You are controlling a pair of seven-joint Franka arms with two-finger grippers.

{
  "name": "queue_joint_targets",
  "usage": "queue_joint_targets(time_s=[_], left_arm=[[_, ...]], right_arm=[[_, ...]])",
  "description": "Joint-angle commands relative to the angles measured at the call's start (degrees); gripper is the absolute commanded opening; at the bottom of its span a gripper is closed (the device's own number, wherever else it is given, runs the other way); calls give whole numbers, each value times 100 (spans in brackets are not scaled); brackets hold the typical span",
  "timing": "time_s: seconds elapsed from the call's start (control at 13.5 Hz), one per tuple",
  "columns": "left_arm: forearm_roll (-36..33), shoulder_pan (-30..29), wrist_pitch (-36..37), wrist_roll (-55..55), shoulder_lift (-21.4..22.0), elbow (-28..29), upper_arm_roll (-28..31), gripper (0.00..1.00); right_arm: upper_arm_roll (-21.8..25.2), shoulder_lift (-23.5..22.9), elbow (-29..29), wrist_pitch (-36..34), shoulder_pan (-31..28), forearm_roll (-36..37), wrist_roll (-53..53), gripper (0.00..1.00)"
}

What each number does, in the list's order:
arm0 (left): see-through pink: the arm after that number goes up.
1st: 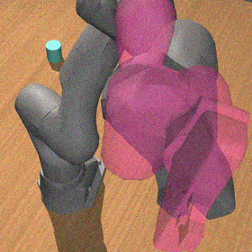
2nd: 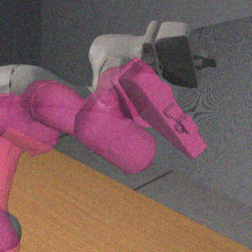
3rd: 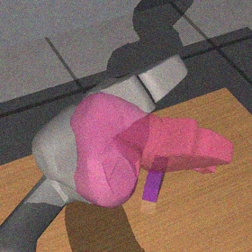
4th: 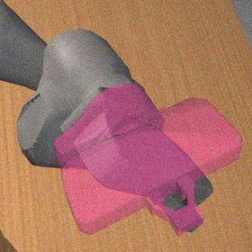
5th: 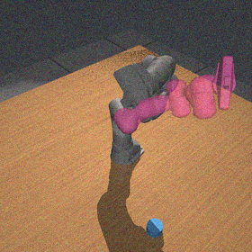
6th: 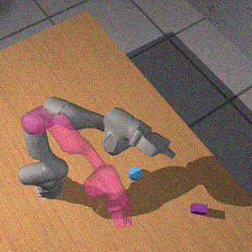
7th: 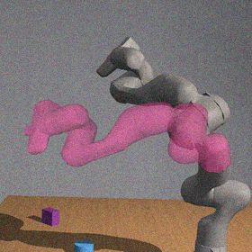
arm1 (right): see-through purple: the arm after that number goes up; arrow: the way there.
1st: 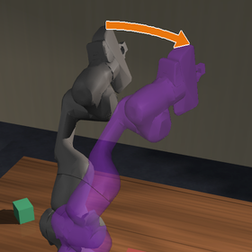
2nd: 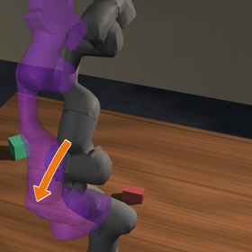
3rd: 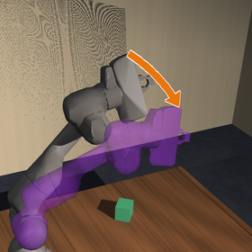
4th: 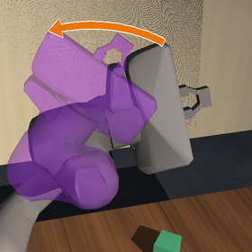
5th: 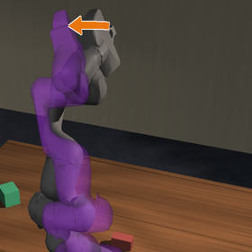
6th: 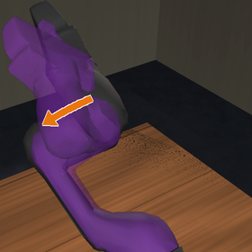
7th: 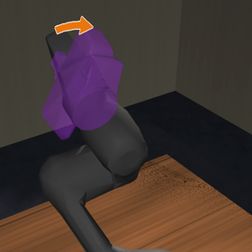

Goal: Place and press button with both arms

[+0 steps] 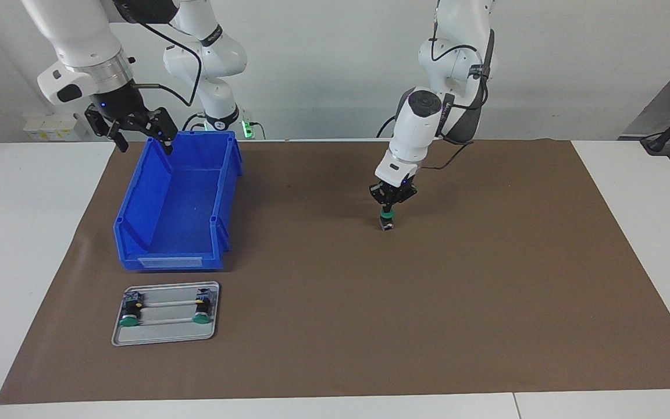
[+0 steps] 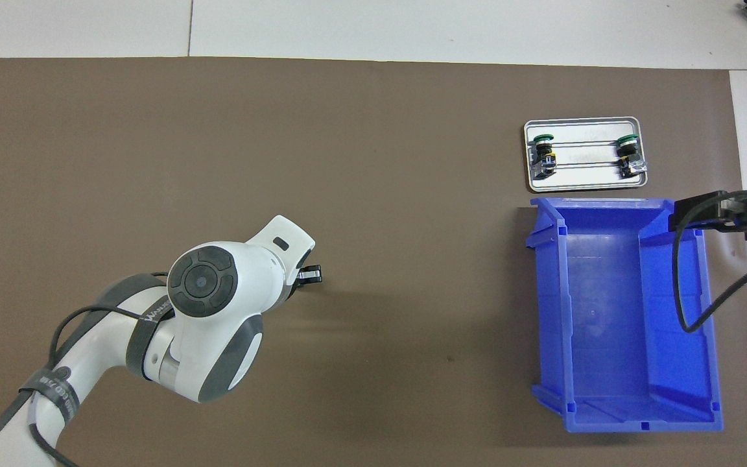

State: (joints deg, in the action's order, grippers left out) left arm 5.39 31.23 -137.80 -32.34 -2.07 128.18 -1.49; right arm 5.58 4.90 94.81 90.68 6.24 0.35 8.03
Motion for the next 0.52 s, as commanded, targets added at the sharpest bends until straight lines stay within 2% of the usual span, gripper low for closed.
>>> queue_joint_targets(time_s=[0.0, 0.22, 0.44], left_arm=[[41, 129, -354, -62, -259, 226, 88, 0], [32, 58, 382, 60, -277, -248, 105, 0], [32, -12, 745, 236, -207, -381, 106, 0]], right_arm=[[-57, 143, 187, 143, -88, -18, -91, 100], [-57, 143, 187, 143, -88, -18, -82, 100], [-57, 143, 187, 151, -88, -18, -82, 100]])
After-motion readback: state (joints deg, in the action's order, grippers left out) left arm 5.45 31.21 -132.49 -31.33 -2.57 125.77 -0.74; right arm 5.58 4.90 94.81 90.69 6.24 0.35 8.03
